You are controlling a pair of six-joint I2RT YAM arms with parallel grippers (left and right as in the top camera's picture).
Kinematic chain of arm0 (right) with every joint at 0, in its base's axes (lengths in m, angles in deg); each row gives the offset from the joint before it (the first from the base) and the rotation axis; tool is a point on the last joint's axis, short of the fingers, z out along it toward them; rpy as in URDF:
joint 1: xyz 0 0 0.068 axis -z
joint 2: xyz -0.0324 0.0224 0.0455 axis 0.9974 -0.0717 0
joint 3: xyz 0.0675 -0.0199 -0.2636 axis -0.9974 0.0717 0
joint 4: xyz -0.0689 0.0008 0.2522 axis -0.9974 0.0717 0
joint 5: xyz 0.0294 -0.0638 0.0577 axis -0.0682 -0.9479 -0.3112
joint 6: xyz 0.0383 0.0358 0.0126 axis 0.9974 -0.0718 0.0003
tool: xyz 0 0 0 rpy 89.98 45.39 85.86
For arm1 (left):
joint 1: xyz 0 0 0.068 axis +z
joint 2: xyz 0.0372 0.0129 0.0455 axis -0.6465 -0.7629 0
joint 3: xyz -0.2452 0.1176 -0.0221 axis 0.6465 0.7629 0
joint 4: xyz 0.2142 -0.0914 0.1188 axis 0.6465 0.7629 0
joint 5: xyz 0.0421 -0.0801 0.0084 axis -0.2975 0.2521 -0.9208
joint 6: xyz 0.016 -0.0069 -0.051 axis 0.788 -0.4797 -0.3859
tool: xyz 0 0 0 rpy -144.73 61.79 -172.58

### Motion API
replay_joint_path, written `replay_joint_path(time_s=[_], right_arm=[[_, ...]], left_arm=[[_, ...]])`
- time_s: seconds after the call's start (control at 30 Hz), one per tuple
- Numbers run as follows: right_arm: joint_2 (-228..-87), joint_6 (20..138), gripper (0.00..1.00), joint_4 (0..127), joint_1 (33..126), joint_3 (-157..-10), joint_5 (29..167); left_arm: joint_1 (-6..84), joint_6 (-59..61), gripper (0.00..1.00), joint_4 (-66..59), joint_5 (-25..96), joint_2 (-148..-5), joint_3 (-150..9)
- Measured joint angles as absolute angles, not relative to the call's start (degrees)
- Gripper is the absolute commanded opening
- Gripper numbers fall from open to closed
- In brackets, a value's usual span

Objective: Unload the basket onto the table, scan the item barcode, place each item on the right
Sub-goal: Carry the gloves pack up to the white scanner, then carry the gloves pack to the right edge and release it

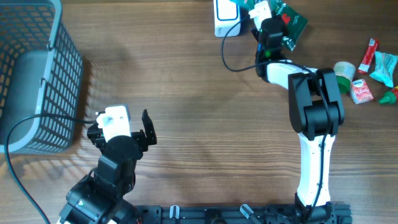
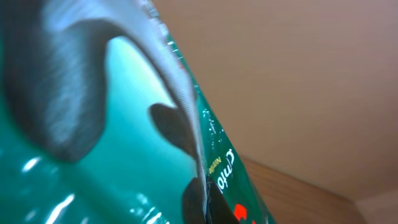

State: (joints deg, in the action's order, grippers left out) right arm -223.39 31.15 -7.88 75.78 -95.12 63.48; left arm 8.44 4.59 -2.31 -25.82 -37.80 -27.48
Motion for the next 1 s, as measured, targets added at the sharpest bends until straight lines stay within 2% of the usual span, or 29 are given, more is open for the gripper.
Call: replay_joint_path(time_s=[0.2,0.37,0.47,0.6,0.67,0.73,0.77,0.8,0.87,0.93,1.0], right_arm=[[-222.04,32.24,0.04,-4.95,79.43,-98.95,57.08],[-218.01,33.42,0.04,6.89,88.19,-99.98,55.29],[-217.34,39.63,0.05,19.31,96.96,-100.59,56.01],[-217.34,45.83,0.05,27.83,102.22,-100.63,61.86],[-217.34,49.31,0.14,29.73,103.67,-100.63,64.49],[-217.34,51.84,0.42,30.32,104.34,-100.63,66.08],[-217.34,53.00,0.62,30.61,104.50,-100.63,66.61],[-217.34,53.66,0.74,30.96,104.58,-100.63,66.98],[-217.34,55.84,0.81,31.92,104.65,-100.63,67.72],[-217.23,58.23,0.99,33.23,104.63,-100.63,68.12],[-216.33,60.72,1.00,34.04,104.65,-100.61,68.75]], left_arm=[[8.44,4.57,1.00,-2.33,-25.84,-37.80,-27.48],[8.44,4.57,1.00,-2.33,-25.84,-37.80,-27.48],[8.44,4.59,1.00,-2.31,-25.84,-37.80,-27.48],[8.44,4.59,1.00,-2.31,-25.84,-37.80,-27.48],[8.44,4.59,1.00,-2.33,-25.86,-37.80,-27.48],[8.44,4.59,1.00,-2.33,-25.86,-37.80,-27.48],[8.44,4.57,1.00,-2.33,-25.86,-37.80,-27.48],[8.44,4.57,1.00,-2.33,-25.86,-37.80,-27.48],[8.44,4.57,1.00,-2.33,-25.86,-37.80,-27.48],[8.44,4.59,1.00,-2.33,-25.86,-37.80,-27.48],[8.44,4.59,1.00,-2.33,-25.86,-37.80,-27.48]])
